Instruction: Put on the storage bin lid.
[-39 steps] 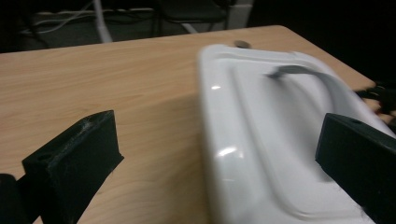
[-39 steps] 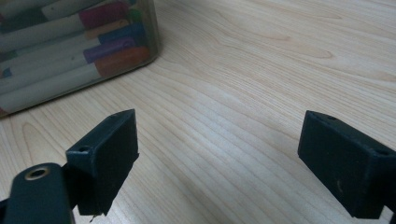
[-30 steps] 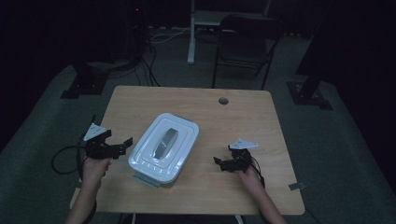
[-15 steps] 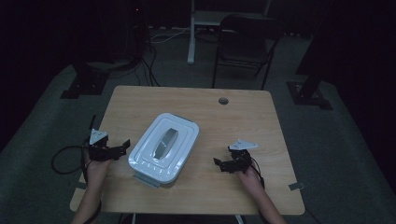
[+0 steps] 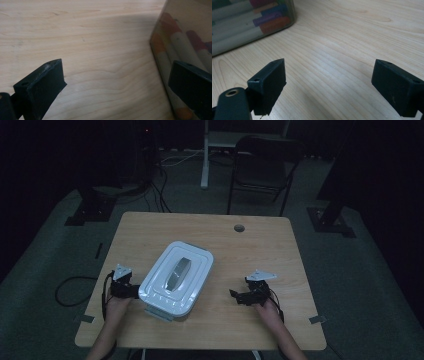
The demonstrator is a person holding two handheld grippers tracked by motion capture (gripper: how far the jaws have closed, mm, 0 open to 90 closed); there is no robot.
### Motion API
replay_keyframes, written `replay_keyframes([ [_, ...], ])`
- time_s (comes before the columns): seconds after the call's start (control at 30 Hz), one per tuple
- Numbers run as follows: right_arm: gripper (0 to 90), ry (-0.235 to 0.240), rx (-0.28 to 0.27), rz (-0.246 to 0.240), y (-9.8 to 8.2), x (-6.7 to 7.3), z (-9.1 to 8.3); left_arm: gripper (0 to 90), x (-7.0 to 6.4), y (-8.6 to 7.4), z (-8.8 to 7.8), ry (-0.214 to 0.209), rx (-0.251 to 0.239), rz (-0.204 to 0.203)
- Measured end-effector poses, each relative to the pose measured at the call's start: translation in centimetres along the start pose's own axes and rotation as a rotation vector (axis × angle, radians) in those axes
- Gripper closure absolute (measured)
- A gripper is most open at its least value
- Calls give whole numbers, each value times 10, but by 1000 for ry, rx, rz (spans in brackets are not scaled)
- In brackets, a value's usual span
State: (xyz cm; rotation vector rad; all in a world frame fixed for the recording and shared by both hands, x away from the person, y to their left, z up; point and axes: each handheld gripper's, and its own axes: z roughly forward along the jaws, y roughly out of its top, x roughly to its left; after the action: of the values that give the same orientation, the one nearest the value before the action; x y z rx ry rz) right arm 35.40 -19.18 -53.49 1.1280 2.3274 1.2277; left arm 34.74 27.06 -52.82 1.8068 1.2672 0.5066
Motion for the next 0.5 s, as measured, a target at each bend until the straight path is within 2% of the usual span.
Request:
replay_keyframes([
  [0.07, 119, 0, -1, 5, 1, 0, -2, 12, -5, 0, 1, -14, 5, 19],
  [0.17, 119, -7, 0, -4, 1, -1, -3, 12, -13, 1, 5, -35, 10, 29],
  [0.23, 119, -6, -3, 7, 2, -2, -3, 12, -17, 1, 8, -56, 9, 31],
  [0.3, 119, -6, -10, 16, 4, -1, -2, 12, -23, 2, 11, -55, 13, 40],
  [0.5, 119, 9, 6, -15, 4, 8, 5, 12, -37, 4, 18, -88, 31, 53],
])
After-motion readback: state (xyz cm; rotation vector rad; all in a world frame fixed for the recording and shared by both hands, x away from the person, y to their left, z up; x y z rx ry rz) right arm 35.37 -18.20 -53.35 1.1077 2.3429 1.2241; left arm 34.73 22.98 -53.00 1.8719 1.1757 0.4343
